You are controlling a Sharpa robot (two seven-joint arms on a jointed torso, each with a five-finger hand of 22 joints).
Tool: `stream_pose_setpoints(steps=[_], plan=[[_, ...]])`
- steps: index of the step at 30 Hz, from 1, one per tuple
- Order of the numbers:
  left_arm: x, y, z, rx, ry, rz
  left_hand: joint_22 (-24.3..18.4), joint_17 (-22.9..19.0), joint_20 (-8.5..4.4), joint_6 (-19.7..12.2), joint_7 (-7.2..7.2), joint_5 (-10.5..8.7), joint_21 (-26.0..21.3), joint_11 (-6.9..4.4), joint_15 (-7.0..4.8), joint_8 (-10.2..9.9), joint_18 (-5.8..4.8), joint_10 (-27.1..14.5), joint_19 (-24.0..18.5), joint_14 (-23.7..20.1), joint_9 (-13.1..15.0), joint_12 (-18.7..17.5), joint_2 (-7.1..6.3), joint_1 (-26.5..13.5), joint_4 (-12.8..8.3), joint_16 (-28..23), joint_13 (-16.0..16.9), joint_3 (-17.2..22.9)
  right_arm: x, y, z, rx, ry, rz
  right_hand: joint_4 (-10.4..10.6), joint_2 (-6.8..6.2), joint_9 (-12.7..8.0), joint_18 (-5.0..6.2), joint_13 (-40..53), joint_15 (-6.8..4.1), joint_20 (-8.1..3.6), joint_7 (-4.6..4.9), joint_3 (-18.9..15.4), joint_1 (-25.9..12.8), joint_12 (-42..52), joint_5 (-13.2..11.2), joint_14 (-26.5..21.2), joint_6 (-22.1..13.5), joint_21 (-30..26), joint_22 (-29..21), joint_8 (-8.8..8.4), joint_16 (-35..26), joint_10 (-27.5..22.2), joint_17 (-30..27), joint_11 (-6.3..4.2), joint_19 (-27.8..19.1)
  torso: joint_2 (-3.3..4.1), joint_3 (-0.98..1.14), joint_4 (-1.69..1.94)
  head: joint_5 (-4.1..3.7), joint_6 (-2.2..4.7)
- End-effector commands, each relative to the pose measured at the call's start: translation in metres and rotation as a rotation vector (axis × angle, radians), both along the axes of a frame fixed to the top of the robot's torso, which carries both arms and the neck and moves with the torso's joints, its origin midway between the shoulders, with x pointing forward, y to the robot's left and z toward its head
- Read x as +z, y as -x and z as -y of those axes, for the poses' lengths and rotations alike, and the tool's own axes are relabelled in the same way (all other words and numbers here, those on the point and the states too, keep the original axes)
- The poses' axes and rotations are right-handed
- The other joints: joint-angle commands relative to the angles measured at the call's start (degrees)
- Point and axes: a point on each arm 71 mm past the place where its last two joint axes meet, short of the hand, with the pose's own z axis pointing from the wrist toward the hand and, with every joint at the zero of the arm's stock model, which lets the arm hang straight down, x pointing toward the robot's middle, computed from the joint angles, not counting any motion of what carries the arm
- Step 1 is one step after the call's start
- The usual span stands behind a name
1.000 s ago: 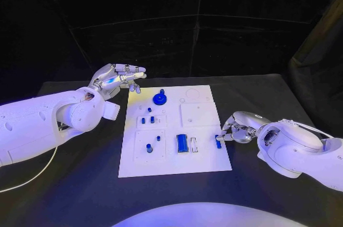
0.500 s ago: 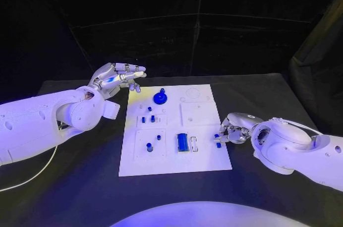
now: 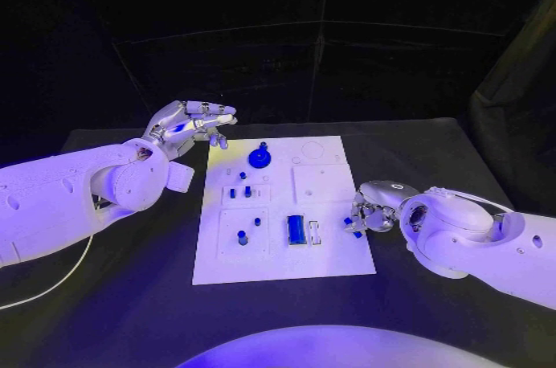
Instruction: Assemble the parts on the task board
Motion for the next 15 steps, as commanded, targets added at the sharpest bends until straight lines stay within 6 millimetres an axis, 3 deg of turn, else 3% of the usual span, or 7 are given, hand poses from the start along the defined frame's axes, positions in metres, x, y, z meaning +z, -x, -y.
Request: stream_pose_setpoints(steps=[1, 5, 8, 15], plan=[[0.0010, 0.0003, 0.0007, -0.009, 0.008, 0.002, -0.1, -0.1, 0.22, -0.4, 0.02, 0.28, -0.1, -0.08, 0.00, 0.2, 0.80, -0.3, 0.2, -0.5, 0.0, 0.2, 0.48, 0.1, 0.0, 0.4, 0.1, -0.2, -0.0079, 0.0031, -0.0026, 0.061, 0.123, -0.011, -1.2, 0.62, 0.0, -0.45, -0.2, 0.01, -0.12, -0.11, 1.1, 2.2, -0.5, -0.5, 2.5, 0.1, -0.4, 3.1, -0.36, -0.4, -0.5, -0.1, -0.10, -0.5, -0.02, -0.03, 0.04, -0.08, 0.01], [0.0010, 0.0005, 0.0004, -0.009, 0.008, 0.000, -0.1, -0.1, 0.22, -0.4, 0.02, 0.28, -0.1, -0.08, 0.00, 0.2, 0.80, -0.3, 0.2, -0.5, 0.0, 0.2, 0.48, 0.1, 0.0, 0.4, 0.1, -0.2, -0.0077, 0.0032, -0.0058, 0.072, 0.133, 0.003, -1.6, 0.94, -0.1, -0.46, -0.4, 0.00, -0.14, -0.10, 1.9, 2.9, -0.8, -0.4, 2.5, 0.2, -0.4, 3.2, -0.58, -0.4, -0.6, -0.1, -0.11, -0.4, 0.00, -0.05, 0.06, -0.03, -0.02], [0.0010, 0.0006, -0.0001, -0.008, 0.008, 0.000, -0.1, -0.1, 0.22, -0.4, 0.02, 0.28, -0.1, -0.08, 0.00, 0.2, 0.80, -0.3, 0.2, -0.5, 0.0, 0.2, 0.48, 0.1, 0.0, 0.4, 0.1, -0.2, -0.0067, 0.0032, -0.0070, 0.066, 0.116, 0.014, -1.3, 1.00, -0.1, -0.47, -0.4, 0.04, -0.13, -0.08, 2.3, 2.4, -0.9, 1.3, 2.5, 0.3, -0.4, 3.2, -0.91, -0.5, -0.4, -0.1, -0.09, -0.4, -0.02, -0.04, 0.04, -0.05, 0.04], [0.0010, 0.0008, -0.0002, -0.009, 0.008, 0.000, -0.1, -0.1, 0.22, -0.4, 0.02, 0.28, -0.1, -0.08, 0.00, 0.2, 0.80, -0.3, 0.2, -0.5, 0.0, 0.2, 0.48, 0.1, 0.0, 0.4, 0.1, -0.2, -0.0012, 0.0061, -0.0077, -0.003, -0.019, 0.020, 0.5, 0.23, -0.3, -0.51, -0.3, -0.01, -0.17, -0.12, 4.6, 0.7, -1.2, 9.8, 2.7, 0.6, -0.3, 3.4, -2.16, -0.4, -0.2, 0.3, -0.16, -0.2, -0.01, 0.02, 0.01, 0.03, 0.02]])
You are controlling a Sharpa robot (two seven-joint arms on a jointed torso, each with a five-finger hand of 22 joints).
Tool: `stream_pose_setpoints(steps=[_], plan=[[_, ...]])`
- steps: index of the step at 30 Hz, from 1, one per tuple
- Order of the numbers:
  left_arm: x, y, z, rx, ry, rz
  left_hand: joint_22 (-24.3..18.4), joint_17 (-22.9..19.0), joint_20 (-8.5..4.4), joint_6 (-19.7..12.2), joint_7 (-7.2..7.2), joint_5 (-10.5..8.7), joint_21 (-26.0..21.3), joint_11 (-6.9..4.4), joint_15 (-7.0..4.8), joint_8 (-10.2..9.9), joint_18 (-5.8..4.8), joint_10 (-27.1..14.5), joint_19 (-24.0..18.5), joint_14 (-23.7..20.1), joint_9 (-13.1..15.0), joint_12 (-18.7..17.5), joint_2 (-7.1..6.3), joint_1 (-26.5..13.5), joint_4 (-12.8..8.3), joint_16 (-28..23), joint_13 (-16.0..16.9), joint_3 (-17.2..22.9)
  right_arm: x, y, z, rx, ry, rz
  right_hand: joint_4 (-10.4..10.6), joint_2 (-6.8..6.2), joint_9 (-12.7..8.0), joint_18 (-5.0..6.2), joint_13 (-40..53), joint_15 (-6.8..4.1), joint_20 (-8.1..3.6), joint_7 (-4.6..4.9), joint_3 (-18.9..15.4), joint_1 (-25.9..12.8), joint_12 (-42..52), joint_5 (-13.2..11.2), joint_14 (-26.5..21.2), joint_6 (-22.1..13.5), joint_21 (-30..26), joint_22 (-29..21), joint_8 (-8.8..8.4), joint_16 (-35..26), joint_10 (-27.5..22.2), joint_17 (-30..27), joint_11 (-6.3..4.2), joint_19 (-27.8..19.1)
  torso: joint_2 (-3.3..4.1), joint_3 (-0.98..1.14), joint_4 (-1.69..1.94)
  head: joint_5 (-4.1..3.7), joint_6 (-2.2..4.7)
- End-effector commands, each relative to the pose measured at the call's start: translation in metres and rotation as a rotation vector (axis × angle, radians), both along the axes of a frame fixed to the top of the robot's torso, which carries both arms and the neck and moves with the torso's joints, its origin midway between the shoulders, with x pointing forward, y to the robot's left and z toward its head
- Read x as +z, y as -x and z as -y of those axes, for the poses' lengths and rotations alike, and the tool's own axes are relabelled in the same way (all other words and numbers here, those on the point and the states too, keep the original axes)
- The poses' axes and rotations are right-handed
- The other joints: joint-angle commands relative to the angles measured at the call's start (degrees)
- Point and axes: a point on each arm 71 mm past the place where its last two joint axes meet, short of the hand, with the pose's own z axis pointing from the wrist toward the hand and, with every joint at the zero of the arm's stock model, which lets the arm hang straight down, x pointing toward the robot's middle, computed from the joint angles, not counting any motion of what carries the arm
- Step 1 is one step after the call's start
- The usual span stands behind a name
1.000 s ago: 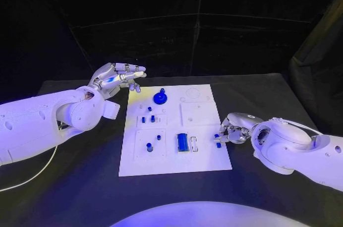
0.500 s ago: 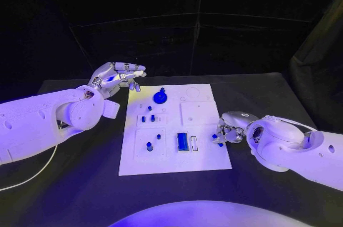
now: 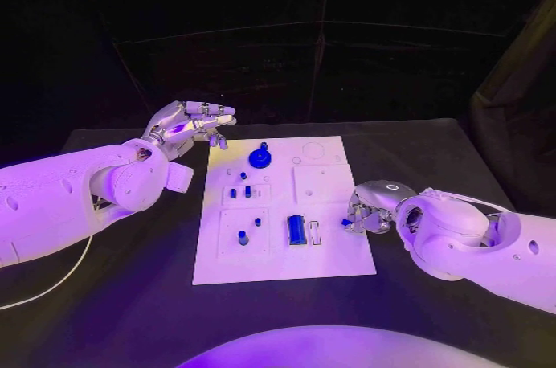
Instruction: Assemble the parts on the task board
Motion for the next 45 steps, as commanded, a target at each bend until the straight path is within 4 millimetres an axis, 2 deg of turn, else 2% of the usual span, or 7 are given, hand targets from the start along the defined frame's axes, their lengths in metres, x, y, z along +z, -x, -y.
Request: stream_pose_setpoints(steps=[1, 7, 11, 19, 24, 27, 45], plan=[[0.001, 0.000, 0.001, -0.010, 0.008, 0.001, -0.1, -0.1, 0.22, -0.4, 0.02, 0.28, -0.1, -0.09, 0.00, 0.2, 0.79, -0.3, 0.2, -0.5, 0.0, 0.2, 0.48, 0.1, 0.0, 0.4, 0.1, -0.2, -0.002, 0.004, 0.002, -0.066, -0.084, -0.029, 0.5, -0.42, 0.2, -0.51, 0.1, -0.05, -0.01, -0.05, 1.0, -1.0, -0.2, 2.6, 2.7, 0.7, -0.3, 3.4, -0.36, -0.1, 0.1, 0.1, -0.13, 0.0, -0.01, 0.04, -0.04, -0.09, -0.02], [0.001, 0.000, 0.002, -0.012, 0.009, 0.001, -0.1, -0.1, 0.22, -0.4, 0.02, 0.28, -0.1, -0.09, 0.00, 0.2, 0.79, -0.3, 0.2, -0.5, 0.0, 0.2, 0.48, 0.1, 0.0, 0.4, 0.1, -0.2, 0.003, 0.009, 0.002, -0.133, -0.211, -0.036, 2.2, -2.03, 0.4, -0.64, 0.8, -0.27, -0.23, -0.37, 4.5, -1.7, 0.4, 8.7, 2.9, 1.6, 0.1, 4.0, -0.75, 0.3, 0.6, 1.0, -0.39, 0.5, 0.04, 0.03, 0.03, 0.06, 0.04], [0.001, 0.000, 0.002, -0.011, 0.009, 0.001, -0.1, -0.1, 0.22, -0.4, 0.02, 0.28, -0.1, -0.09, 0.00, 0.2, 0.79, -0.3, 0.2, -0.5, 0.0, 0.2, 0.48, 0.1, 0.0, 0.4, 0.1, -0.2, 0.008, 0.012, 0.000, -0.163, -0.292, -0.031, 3.6, -3.18, 0.5, -0.72, 1.2, -0.34, -0.24, -0.39, 6.6, -2.6, 0.8, 10.4, 3.0, 1.8, 0.3, 4.3, -1.03, 0.6, 1.0, 1.4, -0.39, 0.7, 0.05, 0.06, -0.12, 0.10, -0.07], [0.001, 0.000, 0.002, -0.013, 0.009, 0.001, -0.1, -0.1, 0.22, -0.4, 0.02, 0.28, -0.1, -0.09, 0.00, 0.2, 0.79, -0.3, 0.2, -0.5, 0.0, 0.2, 0.48, 0.1, 0.0, 0.4, 0.1, -0.2, 0.008, 0.016, -0.004, -0.188, -0.358, -0.074, 4.7, -4.20, 0.7, -0.74, 1.5, -0.28, -0.25, -0.34, 7.9, -3.6, 1.0, 10.6, 3.0, 1.8, 0.3, 4.4, -1.23, 0.6, 1.2, 1.5, -0.34, 0.8, 0.02, -0.04, 0.00, 0.12, -0.27], [0.001, 0.000, 0.002, -0.012, 0.009, 0.001, -0.1, -0.1, 0.22, -0.4, 0.02, 0.28, -0.1, -0.09, 0.00, 0.2, 0.79, -0.3, 0.2, -0.5, 0.0, 0.2, 0.48, 0.1, 0.0, 0.4, 0.1, -0.2, 0.006, 0.016, -0.011, -0.185, -0.370, -0.112, 5.5, -4.65, 0.9, -0.83, 1.6, -0.32, -0.26, -0.46, 8.7, -4.4, 1.2, 10.6, 3.1, 2.3, 0.6, 4.8, -1.15, 0.9, 1.5, 2.0, -0.42, 1.1, 0.04, 0.03, -0.07, 0.27, -0.37], [0.001, 0.001, 0.002, -0.013, 0.009, 0.001, -0.1, -0.1, 0.22, -0.4, 0.02, 0.28, -0.1, -0.09, 0.00, 0.2, 0.79, -0.3, 0.2, -0.5, 0.0, 0.2, 0.48, 0.1, 0.0, 0.4, 0.1, -0.2, 0.003, 0.016, -0.016, -0.179, -0.367, -0.150, 6.2, -4.85, 1.1, -0.88, 1.5, -0.42, -0.33, -0.69, 9.2, -5.2, 1.1, 10.5, 3.2, 2.9, 0.7, 5.0, -1.00, 1.3, 1.9, 2.6, -0.58, 1.3, 0.03, -0.01, -0.02, 0.26, -0.40], [0.001, 0.001, 0.002, -0.013, 0.009, 0.000, -0.2, -0.2, 0.22, -0.6, 0.03, 0.29, -0.2, -0.08, 0.00, 0.3, 0.79, -0.4, 0.3, -0.6, 0.0, 0.4, 0.58, 0.2, -0.1, 0.5, 0.1, -0.4, -0.007, 0.010, -0.037, -0.169, -0.342, -0.221, 7.5, -5.12, 1.5, -0.91, 1.9, -0.67, -0.56, -1.06, 9.5, -6.9, 1.4, 11.1, 3.3, 4.0, 0.8, 5.2, -0.79, 1.8, 2.7, 3.5, -0.86, 1.4, 0.03, 0.03, 0.00, 0.37, -0.67]])
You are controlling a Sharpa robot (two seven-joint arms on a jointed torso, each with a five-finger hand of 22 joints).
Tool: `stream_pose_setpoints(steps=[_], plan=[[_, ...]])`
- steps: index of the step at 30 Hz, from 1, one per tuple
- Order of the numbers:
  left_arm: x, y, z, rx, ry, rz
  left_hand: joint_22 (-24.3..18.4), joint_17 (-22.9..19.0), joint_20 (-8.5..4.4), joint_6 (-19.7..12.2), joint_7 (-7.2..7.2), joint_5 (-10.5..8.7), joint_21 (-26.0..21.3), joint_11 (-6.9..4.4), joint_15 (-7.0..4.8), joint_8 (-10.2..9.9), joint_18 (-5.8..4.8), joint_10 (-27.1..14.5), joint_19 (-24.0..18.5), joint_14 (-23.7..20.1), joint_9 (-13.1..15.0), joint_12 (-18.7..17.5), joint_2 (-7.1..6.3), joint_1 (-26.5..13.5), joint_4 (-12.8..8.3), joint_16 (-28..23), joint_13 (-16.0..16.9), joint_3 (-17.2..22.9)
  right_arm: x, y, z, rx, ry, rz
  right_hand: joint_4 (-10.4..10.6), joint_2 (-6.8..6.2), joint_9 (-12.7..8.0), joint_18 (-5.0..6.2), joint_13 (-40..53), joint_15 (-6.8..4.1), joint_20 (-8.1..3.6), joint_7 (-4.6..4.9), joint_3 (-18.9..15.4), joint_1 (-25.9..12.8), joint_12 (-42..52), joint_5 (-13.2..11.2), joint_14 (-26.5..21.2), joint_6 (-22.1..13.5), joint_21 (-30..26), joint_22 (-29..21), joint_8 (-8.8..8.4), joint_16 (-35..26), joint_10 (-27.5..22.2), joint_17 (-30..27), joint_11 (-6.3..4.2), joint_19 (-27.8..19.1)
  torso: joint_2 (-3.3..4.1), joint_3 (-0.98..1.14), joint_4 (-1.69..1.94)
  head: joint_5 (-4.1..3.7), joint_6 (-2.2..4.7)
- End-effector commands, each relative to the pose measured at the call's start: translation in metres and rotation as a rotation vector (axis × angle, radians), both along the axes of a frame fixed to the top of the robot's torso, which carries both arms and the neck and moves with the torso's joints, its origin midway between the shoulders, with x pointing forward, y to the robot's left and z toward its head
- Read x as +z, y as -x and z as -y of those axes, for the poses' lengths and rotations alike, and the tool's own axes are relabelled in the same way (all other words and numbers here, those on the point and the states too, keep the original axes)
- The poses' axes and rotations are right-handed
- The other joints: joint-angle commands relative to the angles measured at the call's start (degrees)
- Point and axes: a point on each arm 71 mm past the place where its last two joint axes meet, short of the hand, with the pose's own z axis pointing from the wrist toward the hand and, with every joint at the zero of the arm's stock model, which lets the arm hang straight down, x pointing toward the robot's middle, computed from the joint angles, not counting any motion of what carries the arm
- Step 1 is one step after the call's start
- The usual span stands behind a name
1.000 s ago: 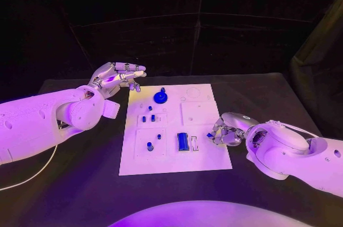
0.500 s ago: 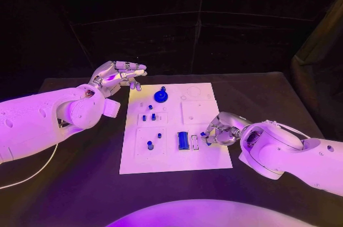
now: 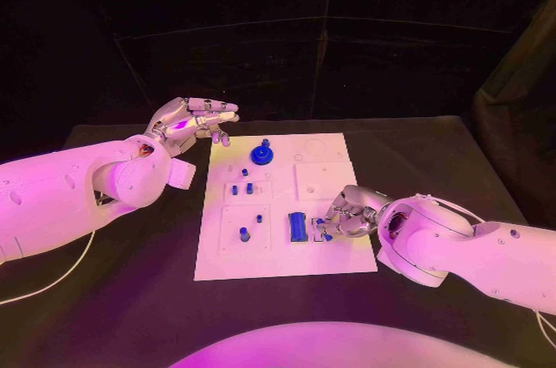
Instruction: Assemble the parts on the task board
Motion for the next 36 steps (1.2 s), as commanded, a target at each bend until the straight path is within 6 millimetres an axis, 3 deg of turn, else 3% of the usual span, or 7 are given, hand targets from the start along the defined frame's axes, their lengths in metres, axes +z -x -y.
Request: stream_pose_setpoints(steps=[1, 17, 23, 24, 27, 29, 36], plan=[[0.001, 0.000, 0.001, -0.010, 0.009, 0.002, -0.1, 0.0, 0.22, -0.6, 0.03, 0.29, -0.2, -0.08, -0.21, 0.3, 0.80, -0.4, 0.3, -0.4, 0.0, 0.2, 0.58, 0.2, -0.1, 0.2, 0.1, -0.4, -0.001, 0.000, -0.002, 0.000, 0.008, -0.020, 0.3, -0.08, 0.1, -0.92, 0.1, -0.46, -0.05, 0.00, 0.0, -0.6, 0.2, 0.0, 3.5, 0.6, 0.3, 5.2, 0.22, 0.2, 0.4, 1.4, 0.17, 0.4, -0.04, 0.01, 0.01, -0.08, -0.06], [0.001, 0.000, 0.001, -0.010, 0.008, 0.001, -0.1, 0.0, 0.22, -0.6, 0.03, 0.29, -0.2, -0.08, -0.21, 0.3, 0.80, -0.4, 0.3, -0.4, 0.0, 0.2, 0.58, 0.2, -0.1, 0.2, 0.1, -0.4, -0.004, -0.005, -0.009, 0.024, 0.038, -0.003, 1.3, 0.06, 0.5, -0.96, 0.9, -0.59, -0.19, -0.25, -0.1, -2.2, 1.1, -0.6, 3.6, 1.3, 0.4, 5.4, 0.44, 0.6, 1.2, 2.0, -0.01, 0.6, -0.06, -0.01, 0.00, 0.00, -0.15], [0.001, 0.000, 0.001, -0.010, 0.008, 0.000, -0.1, 0.0, 0.22, -0.6, 0.03, 0.29, -0.2, -0.08, -0.21, 0.3, 0.80, -0.4, 0.3, -0.4, 0.0, 0.2, 0.58, 0.2, -0.1, 0.2, 0.1, -0.4, -0.003, -0.006, -0.011, 0.036, 0.053, 0.017, 1.7, -0.21, 0.8, -0.95, 0.8, -0.57, -0.22, -0.19, -1.1, -4.2, 0.7, -2.7, 3.5, 1.5, 0.4, 5.4, 0.40, 0.4, 1.3, 1.7, 0.05, 0.5, -0.06, 0.04, -0.04, -0.03, -0.13], [0.001, 0.000, 0.001, -0.010, 0.008, 0.000, -0.1, 0.0, 0.22, -0.6, 0.03, 0.29, -0.2, -0.08, -0.21, 0.3, 0.80, -0.4, 0.3, -0.4, 0.0, 0.2, 0.58, 0.2, -0.1, 0.2, 0.1, -0.4, -0.003, -0.006, -0.012, 0.038, 0.054, 0.020, 1.8, -0.28, 0.8, -0.95, 0.8, -0.53, -0.20, -0.15, -1.5, -4.9, 0.7, -3.5, 3.5, 1.5, 0.4, 5.3, 0.38, 0.3, 1.3, 1.7, 0.10, 0.5, -0.06, 0.03, -0.05, -0.04, -0.12], [0.001, 0.000, 0.001, -0.010, 0.008, 0.000, -0.1, 0.0, 0.22, -0.6, 0.03, 0.29, -0.2, -0.08, -0.21, 0.3, 0.80, -0.4, 0.3, -0.4, 0.0, 0.2, 0.58, 0.2, -0.1, 0.2, 0.1, -0.4, -0.003, -0.006, -0.013, 0.042, 0.057, 0.027, 1.8, -0.34, 1.0, -0.94, 0.9, -0.42, -0.11, -0.07, -3.4, -7.2, 0.5, -9.5, 3.5, 1.6, 0.3, 5.3, 0.32, 0.2, 1.4, 1.6, 0.20, 0.4, -0.03, 0.03, -0.05, -0.07, -0.15], [0.001, 0.000, 0.001, -0.011, 0.008, -0.001, -0.1, 0.0, 0.22, -0.6, 0.03, 0.29, -0.2, -0.08, -0.21, 0.3, 0.80, -0.4, 0.3, -0.4, 0.0, 0.2, 0.58, 0.2, -0.1, 0.2, 0.1, -0.4, -0.003, -0.006, -0.013, 0.045, 0.058, 0.029, 1.7, -0.22, 1.2, -0.92, 1.0, -0.42, -0.07, -0.08, -4.8, -8.2, 0.4, -12.1, 3.5, 1.6, 0.3, 5.3, 0.25, 0.2, 1.4, 1.6, 0.22, 0.4, -0.02, 0.04, -0.05, -0.06, -0.14], [0.001, 0.000, 0.001, -0.011, 0.007, -0.002, -0.1, 0.0, 0.22, -0.6, 0.03, 0.29, -0.2, -0.08, -0.21, 0.3, 0.80, -0.4, 0.3, -0.4, 0.0, 0.2, 0.58, 0.2, -0.1, 0.2, 0.1, -0.4, -0.002, -0.005, -0.014, 0.056, 0.060, 0.027, 1.6, -0.04, 1.4, -0.91, 1.2, -0.41, -0.05, -0.08, -6.3, -8.7, 0.4, -13.8, 3.5, 1.5, 0.2, 5.2, 0.17, 0.1, 1.4, 1.5, 0.24, 0.4, -0.04, 0.04, -0.06, -0.12, -0.20]])
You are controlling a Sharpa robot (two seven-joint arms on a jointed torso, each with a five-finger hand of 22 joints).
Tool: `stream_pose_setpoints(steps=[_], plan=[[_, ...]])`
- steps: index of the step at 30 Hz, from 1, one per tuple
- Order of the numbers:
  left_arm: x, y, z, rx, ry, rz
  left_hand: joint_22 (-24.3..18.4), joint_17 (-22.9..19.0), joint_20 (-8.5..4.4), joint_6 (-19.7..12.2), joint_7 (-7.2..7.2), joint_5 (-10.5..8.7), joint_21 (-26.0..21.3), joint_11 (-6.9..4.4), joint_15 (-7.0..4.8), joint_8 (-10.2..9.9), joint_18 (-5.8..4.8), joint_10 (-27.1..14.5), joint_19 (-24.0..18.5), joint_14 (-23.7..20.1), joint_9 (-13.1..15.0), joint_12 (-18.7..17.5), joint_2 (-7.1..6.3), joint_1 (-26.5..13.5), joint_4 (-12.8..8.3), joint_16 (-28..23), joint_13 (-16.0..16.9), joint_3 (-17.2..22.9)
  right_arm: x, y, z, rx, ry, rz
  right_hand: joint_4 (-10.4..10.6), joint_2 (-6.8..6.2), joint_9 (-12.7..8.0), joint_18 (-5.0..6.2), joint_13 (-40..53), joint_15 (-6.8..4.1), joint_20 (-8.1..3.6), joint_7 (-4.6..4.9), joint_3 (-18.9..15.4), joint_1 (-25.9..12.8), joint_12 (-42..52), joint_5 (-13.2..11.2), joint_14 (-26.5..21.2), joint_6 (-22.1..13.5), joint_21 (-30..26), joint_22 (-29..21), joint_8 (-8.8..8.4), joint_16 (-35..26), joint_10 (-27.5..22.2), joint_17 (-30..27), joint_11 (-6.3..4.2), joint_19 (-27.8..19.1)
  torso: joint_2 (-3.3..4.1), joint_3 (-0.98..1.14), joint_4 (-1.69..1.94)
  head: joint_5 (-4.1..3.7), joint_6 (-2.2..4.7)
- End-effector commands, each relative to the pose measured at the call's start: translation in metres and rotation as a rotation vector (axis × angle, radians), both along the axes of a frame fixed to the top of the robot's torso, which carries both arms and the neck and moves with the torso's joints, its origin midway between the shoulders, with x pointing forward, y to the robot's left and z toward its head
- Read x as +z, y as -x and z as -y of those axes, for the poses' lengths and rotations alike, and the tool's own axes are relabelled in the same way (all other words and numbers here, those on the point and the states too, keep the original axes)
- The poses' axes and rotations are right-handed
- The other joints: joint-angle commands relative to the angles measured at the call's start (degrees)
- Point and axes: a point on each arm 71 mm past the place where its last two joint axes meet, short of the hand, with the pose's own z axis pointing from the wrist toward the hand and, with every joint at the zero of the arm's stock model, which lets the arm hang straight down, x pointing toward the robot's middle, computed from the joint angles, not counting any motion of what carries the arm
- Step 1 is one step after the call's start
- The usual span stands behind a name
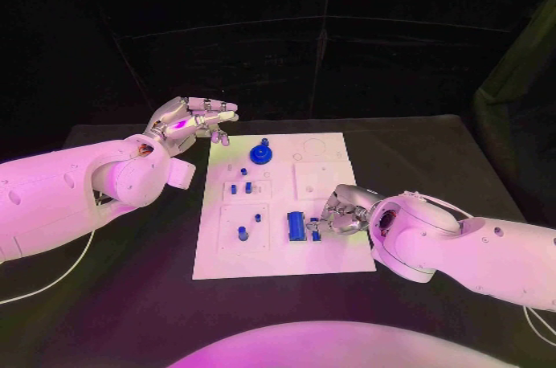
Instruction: Assemble the parts on the task board
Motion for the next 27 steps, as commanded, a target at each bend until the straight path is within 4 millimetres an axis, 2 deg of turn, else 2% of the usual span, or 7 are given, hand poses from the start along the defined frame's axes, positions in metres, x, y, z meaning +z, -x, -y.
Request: stream_pose_setpoints(steps=[1, 10, 16, 18, 20, 21, 27], plan=[[0.001, 0.000, 0.001, -0.010, 0.008, 0.000, -0.1, -0.1, 0.22, -0.6, 0.03, 0.28, -0.2, -0.08, -0.21, 0.4, 0.80, -0.5, 0.3, -0.4, 0.0, 0.2, 0.60, 0.2, -0.1, 0.2, 0.1, -0.4, 0.001, 0.002, -0.003, 0.024, 0.009, 0.006, 0.1, 0.17, 0.1, -0.91, 0.1, -0.19, 0.15, 0.04, -0.6, -0.7, -0.2, -0.4, 3.2, 0.2, -0.1, 5.2, -0.35, -0.1, 0.4, 1.6, 0.03, 0.2, 0.00, 0.01, -0.02, -0.05, -0.09], [0.001, 0.000, 0.000, -0.009, 0.008, 0.000, -0.1, -0.1, 0.22, -0.6, 0.04, 0.28, -0.2, -0.08, -0.21, 0.4, 0.80, -0.5, 0.3, -0.4, 0.0, 0.3, 0.63, 0.3, -0.1, 0.2, 0.1, -0.5, 0.004, 0.004, 0.003, 0.025, -0.014, 0.015, -1.4, 0.67, 0.4, -0.89, 0.4, -0.26, 0.11, -0.02, -1.4, 1.6, -0.4, -0.3, 3.3, 0.1, -0.1, 5.2, -0.45, -0.2, 0.3, 1.6, -0.02, 0.1, -0.05, 0.03, -0.06, -0.10, 0.01], [0.001, -0.001, -0.001, -0.006, 0.007, 0.002, -0.1, -0.1, 0.22, -0.6, 0.04, 0.28, -0.2, -0.08, -0.21, 0.4, 0.80, -0.5, 0.3, -0.4, 0.0, 0.3, 0.63, 0.3, -0.1, 0.2, 0.1, -0.5, 0.010, 0.002, 0.023, -0.004, -0.221, 0.028, -2.4, 0.59, -0.4, 1.08, -9.1, 1.17, 1.17, 2.11, -3.1, 4.5, -14.9, -0.9, 0.9, -5.2, -6.2, -2.7, -3.33, -6.9, -6.3, -7.1, 1.74, -6.1, -0.31, -0.06, -0.13, -0.38, 0.75], [0.001, -0.001, -0.001, -0.003, 0.006, 0.004, -0.1, -0.2, 0.23, -0.6, 0.04, 0.28, -0.2, -0.07, -0.20, 0.4, 0.79, -0.5, 0.3, -0.4, 0.0, 0.3, 0.63, 0.2, -0.1, 0.3, 0.1, -0.5, 0.010, -0.002, 0.034, -0.042, -0.328, 0.006, -2.6, 0.82, -0.7, 2.99, -12.6, 1.79, 1.81, 2.83, -3.7, 5.8, -19.9, -1.4, -2.4, -6.7, -13.1, -10.8, -3.96, -15.6, -9.7, -17.2, 2.51, -12.3, -0.45, -0.14, -0.14, -0.48, 1.05], [0.001, -0.003, -0.002, -0.001, 0.008, 0.009, -0.2, -0.2, 0.26, -0.6, 0.05, 0.28, -0.3, -0.05, -0.16, 0.5, 0.77, -0.6, 0.3, -0.5, 0.0, 0.5, 0.61, 0.0, 0.1, 0.3, 0.1, -0.8, 0.014, -0.012, 0.044, -0.082, -0.453, -0.017, -2.9, 1.43, -1.3, 5.97, -16.4, 2.97, 2.85, 4.12, -4.1, 7.5, -24.5, -2.3, -8.6, -9.0, -26.4, -25.4, -4.89, -32.3, -13.4, -34.3, 3.79, -23.1, -0.80, -0.23, -0.20, -0.59, 1.58], [0.001, -0.003, -0.003, 0.001, 0.010, 0.011, -0.2, -0.3, 0.29, -0.6, 0.02, 0.27, -0.3, -0.05, -0.13, 0.6, 0.76, -0.6, 0.3, -0.5, 0.0, 0.6, 0.59, -0.3, 0.3, 0.3, 0.1, -1.0, 0.017, -0.019, 0.049, -0.097, -0.518, -0.022, -3.2, 2.03, -1.7, 6.74, -18.7, 3.65, 3.50, 4.89, -4.1, 8.5, -27.0, -2.6, -10.4, -9.9, -32.0, -30.7, -5.25, -37.7, -14.8, -38.2, 4.40, -26.5, -0.94, -0.28, -0.24, -0.61, 1.75], [-0.001, -0.012, -0.005, 0.034, 0.053, 0.003, -1.8, -1.7, 0.58, -1.0, -0.98, 0.18, -2.8, -0.57, -0.05, 0.9, 0.71, -0.6, -1.9, -3.4, 0.0, 1.3, -0.63, -3.7, 2.5, -1.9, 0.1, -5.4, 0.028, -0.061, 0.072, -0.163, -0.819, 0.001, -6.4, 4.05, -4.5, 6.25, -32.1, 7.77, 7.22, 7.21, -3.4, 14.6, -38.6, -6.9, -19.6, -12.2, -47.6, -41.0, -6.65, -57.4, -20.2, -48.3, 7.75, -32.5, -2.75, -0.69, -0.61, -0.75, 3.59]])
